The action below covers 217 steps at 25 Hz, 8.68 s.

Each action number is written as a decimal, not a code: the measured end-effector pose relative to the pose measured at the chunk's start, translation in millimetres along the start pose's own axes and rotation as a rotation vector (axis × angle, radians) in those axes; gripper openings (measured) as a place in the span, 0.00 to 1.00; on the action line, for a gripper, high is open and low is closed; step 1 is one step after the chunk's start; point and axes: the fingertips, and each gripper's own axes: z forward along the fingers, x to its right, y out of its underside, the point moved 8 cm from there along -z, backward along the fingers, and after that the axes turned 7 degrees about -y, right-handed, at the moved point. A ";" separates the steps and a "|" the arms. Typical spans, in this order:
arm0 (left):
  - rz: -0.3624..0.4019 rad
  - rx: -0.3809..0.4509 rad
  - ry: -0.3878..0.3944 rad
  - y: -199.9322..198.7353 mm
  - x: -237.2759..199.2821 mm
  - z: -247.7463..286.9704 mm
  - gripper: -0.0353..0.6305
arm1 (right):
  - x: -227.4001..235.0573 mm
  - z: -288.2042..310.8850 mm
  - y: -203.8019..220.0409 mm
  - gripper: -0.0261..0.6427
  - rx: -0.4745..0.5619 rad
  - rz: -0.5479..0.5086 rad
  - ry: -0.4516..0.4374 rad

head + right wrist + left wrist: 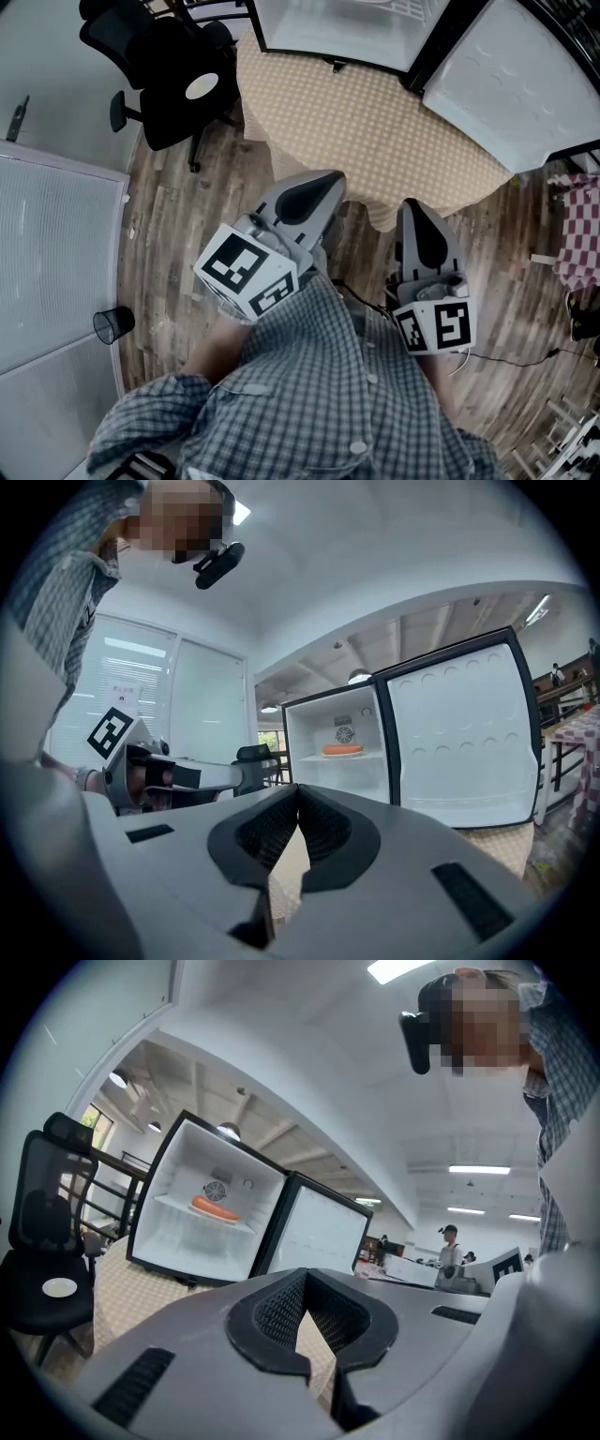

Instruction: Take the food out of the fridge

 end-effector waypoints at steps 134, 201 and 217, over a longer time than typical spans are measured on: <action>-0.790 0.005 -0.012 -72.9 -255.0 301.4 0.15 | 211.5 371.0 -8.0 0.14 0.049 0.883 -0.021; -0.987 -0.107 -0.235 73.5 -281.4 156.8 0.16 | 103.1 332.5 125.0 0.13 -0.287 0.954 -0.088; -1.059 -0.197 -0.346 132.6 -291.2 149.0 0.17 | 102.8 334.6 184.4 0.13 -0.459 0.992 -0.084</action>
